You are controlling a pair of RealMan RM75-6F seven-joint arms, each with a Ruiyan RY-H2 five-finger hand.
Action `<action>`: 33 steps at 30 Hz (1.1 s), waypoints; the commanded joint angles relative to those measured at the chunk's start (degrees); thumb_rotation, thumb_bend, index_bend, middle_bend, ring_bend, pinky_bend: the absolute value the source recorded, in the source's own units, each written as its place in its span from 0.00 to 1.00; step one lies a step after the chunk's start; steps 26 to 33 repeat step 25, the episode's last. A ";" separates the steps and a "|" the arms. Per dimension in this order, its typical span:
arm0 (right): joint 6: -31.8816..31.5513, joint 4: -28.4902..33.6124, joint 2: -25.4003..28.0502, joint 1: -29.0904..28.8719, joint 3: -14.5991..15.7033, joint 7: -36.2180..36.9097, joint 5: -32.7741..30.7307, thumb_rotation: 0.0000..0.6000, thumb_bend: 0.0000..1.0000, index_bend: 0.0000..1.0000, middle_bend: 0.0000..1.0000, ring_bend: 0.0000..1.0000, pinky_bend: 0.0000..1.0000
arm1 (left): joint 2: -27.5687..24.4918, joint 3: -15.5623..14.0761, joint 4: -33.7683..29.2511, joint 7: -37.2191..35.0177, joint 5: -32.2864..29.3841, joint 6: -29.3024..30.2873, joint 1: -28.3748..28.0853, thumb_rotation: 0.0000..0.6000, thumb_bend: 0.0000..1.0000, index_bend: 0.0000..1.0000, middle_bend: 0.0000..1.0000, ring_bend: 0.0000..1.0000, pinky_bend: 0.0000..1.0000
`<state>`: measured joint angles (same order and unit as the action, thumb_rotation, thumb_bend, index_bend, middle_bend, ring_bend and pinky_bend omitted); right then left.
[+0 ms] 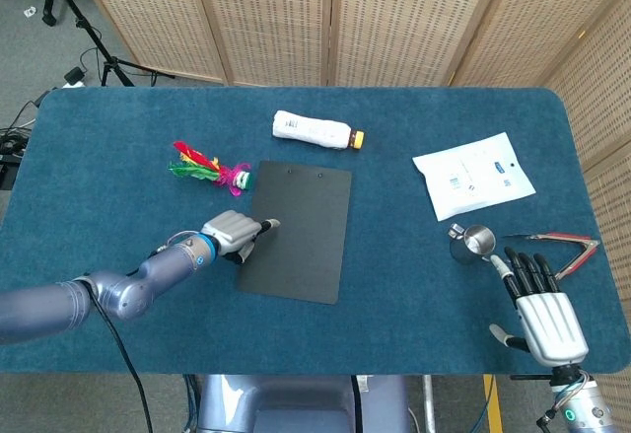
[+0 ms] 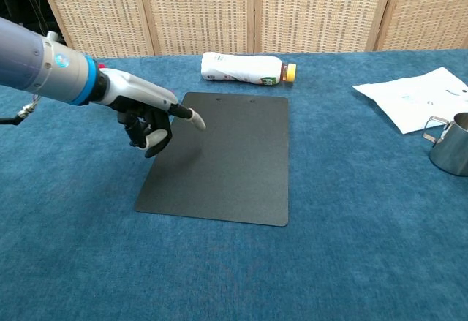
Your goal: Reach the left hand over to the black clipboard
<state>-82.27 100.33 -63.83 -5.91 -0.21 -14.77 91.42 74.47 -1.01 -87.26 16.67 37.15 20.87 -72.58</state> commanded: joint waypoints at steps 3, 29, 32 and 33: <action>-0.47 0.00 0.50 0.13 -0.17 1.03 -0.02 1.00 0.19 0.00 0.00 0.00 0.00 | 1.37 -3.90 -0.43 0.11 -4.18 0.52 -4.54 1.00 0.78 0.00 0.65 0.67 0.51; -1.36 0.04 1.11 0.42 -0.24 2.49 0.53 1.00 0.19 0.00 0.00 0.00 0.00 | 5.10 -19.48 -1.50 -2.14 -22.23 2.26 -21.55 1.00 0.79 0.00 0.65 0.67 0.51; -1.36 0.04 1.11 0.42 -0.24 2.49 0.53 1.00 0.19 0.00 0.00 0.00 0.00 | 5.10 -19.48 -1.50 -2.14 -22.23 2.26 -21.55 1.00 0.79 0.00 0.65 0.67 0.51; -1.36 0.04 1.11 0.42 -0.24 2.49 0.53 1.00 0.19 0.00 0.00 0.00 0.00 | 5.10 -19.48 -1.50 -2.14 -22.23 2.26 -21.55 1.00 0.79 0.00 0.65 0.67 0.51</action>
